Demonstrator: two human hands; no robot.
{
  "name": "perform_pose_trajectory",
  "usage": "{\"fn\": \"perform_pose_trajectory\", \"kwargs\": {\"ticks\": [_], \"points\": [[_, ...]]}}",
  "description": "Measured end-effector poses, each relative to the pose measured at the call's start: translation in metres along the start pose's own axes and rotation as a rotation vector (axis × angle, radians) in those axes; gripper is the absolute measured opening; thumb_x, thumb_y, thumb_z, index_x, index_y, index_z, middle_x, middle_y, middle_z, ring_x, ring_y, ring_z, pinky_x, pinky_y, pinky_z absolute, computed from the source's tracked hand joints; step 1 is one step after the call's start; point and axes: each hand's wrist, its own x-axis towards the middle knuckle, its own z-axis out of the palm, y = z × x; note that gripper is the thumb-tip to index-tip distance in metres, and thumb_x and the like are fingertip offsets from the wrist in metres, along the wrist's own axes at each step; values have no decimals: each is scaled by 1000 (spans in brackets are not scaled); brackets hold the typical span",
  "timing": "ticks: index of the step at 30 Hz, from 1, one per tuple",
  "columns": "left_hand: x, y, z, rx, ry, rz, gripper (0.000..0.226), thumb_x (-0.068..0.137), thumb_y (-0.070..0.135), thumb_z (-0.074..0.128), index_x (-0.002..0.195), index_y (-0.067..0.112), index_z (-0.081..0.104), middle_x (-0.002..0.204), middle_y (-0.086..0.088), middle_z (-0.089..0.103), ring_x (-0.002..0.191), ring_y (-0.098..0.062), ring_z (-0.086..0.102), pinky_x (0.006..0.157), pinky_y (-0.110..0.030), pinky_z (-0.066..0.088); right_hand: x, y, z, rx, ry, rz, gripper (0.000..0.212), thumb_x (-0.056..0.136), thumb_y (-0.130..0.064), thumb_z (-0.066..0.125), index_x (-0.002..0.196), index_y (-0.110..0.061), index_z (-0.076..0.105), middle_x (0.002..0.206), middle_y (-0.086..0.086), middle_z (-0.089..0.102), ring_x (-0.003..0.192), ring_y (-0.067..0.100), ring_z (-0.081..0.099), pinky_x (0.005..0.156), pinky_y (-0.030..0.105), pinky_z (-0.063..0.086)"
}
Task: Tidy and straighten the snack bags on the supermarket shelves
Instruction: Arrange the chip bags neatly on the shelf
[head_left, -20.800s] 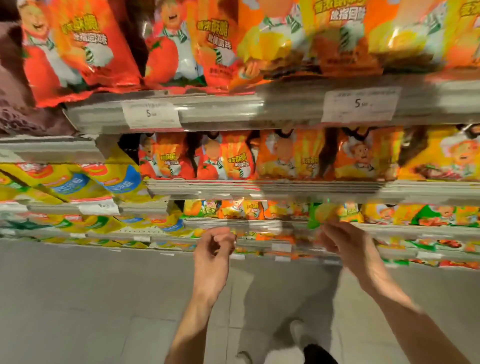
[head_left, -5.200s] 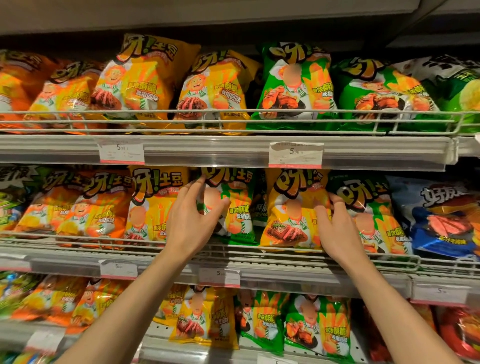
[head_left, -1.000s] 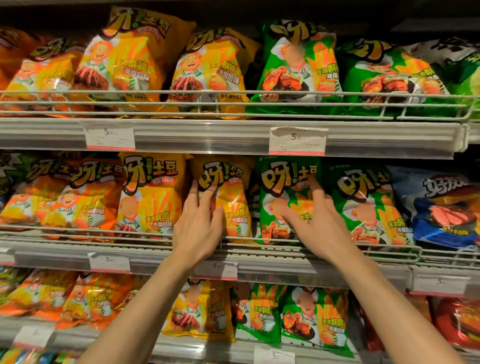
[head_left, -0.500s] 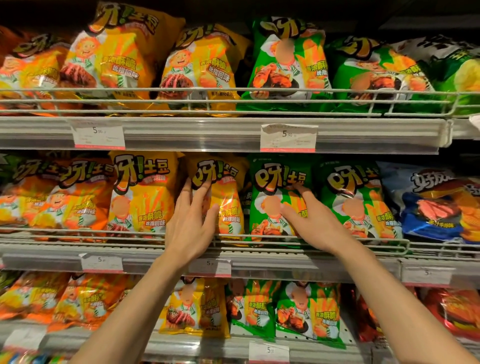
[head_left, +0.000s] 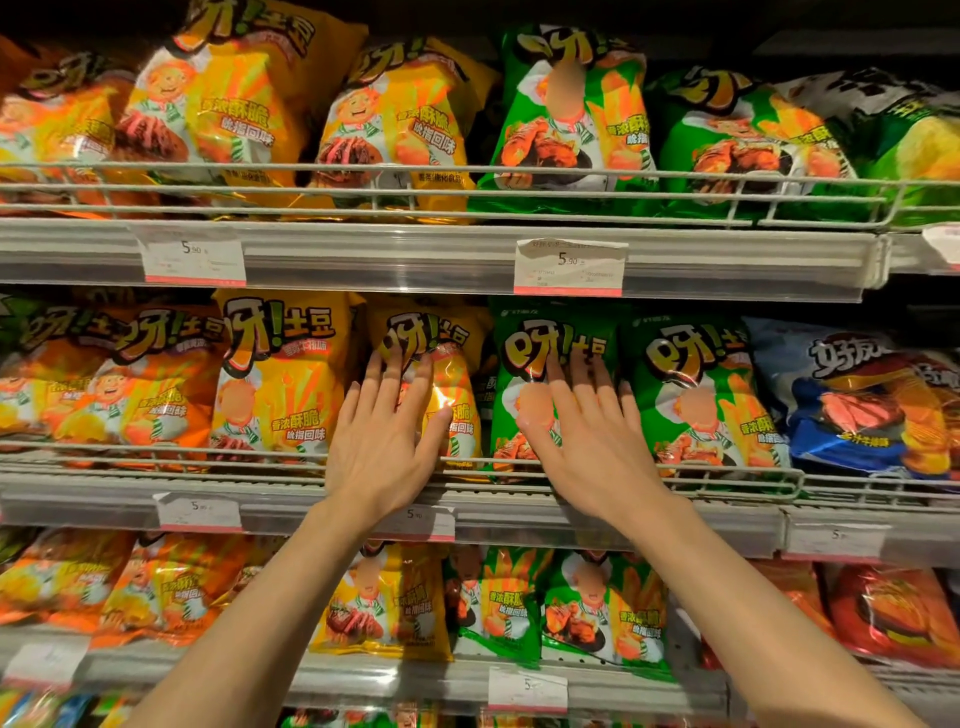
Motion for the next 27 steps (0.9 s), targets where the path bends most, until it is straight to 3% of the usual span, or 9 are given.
{"fn": "perform_pose_trajectory", "kwargs": {"ticks": [3,5,7,9,12,16,21,24,27], "points": [[0,0,-1,6,-10,-5,70,101,66,13,162,31,14,170,-5,14,158,-23,4,126,-46,14,-1,7,-8,69,3,-34,67,104,-62,19,158,-23,24,161,7,32,152,29,20,126,51,9],[-1,1,-2,4,-5,1,71,101,66,13,162,30,16,170,-6,17,158,-24,6,125,-47,15,-4,23,-16,116,106,8,69,105,-63,22,160,-22,22,168,8,20,157,26,7,127,50,5],[-1,2,-2,9,0,-2,71,101,66,13,162,30,16,170,-7,18,158,-24,7,125,-46,15,-6,44,-22,86,177,130,74,104,-65,19,160,-18,23,169,13,17,157,29,9,127,52,10],[0,3,-2,16,-5,-8,71,101,66,12,162,30,15,170,-6,17,158,-23,6,125,-45,15,-8,59,-22,33,140,199,80,102,-68,13,160,-14,23,167,19,19,155,34,14,125,55,16],[-1,4,-3,4,-7,-15,72,100,67,13,162,30,18,169,-7,20,158,-24,9,124,-45,17,-11,65,-12,-4,53,193,81,101,-68,7,161,-16,26,169,19,12,157,33,6,127,52,5],[2,3,-8,-64,-16,-9,72,99,66,23,158,26,31,163,-10,33,153,-27,23,121,-47,25,-11,64,-7,-22,108,198,87,97,-71,1,155,-18,41,168,19,17,157,32,9,127,51,2],[6,7,-20,-359,14,-105,70,94,56,52,152,17,43,152,-7,48,143,-24,39,115,-46,35,-17,60,-12,183,173,220,80,100,-70,18,149,-16,48,168,16,19,158,28,7,128,45,-1],[4,13,-32,-509,74,-194,54,98,34,65,147,16,49,142,-3,55,132,-17,45,107,-38,40,-21,47,-22,334,194,270,69,100,-66,36,144,-16,53,155,11,40,152,29,23,126,40,9],[5,18,-46,-655,98,-318,38,99,28,63,136,21,57,132,4,59,124,-12,52,102,-34,44,-29,34,-34,437,105,345,57,100,-56,49,147,-24,49,166,3,25,156,18,12,126,41,12]]}}
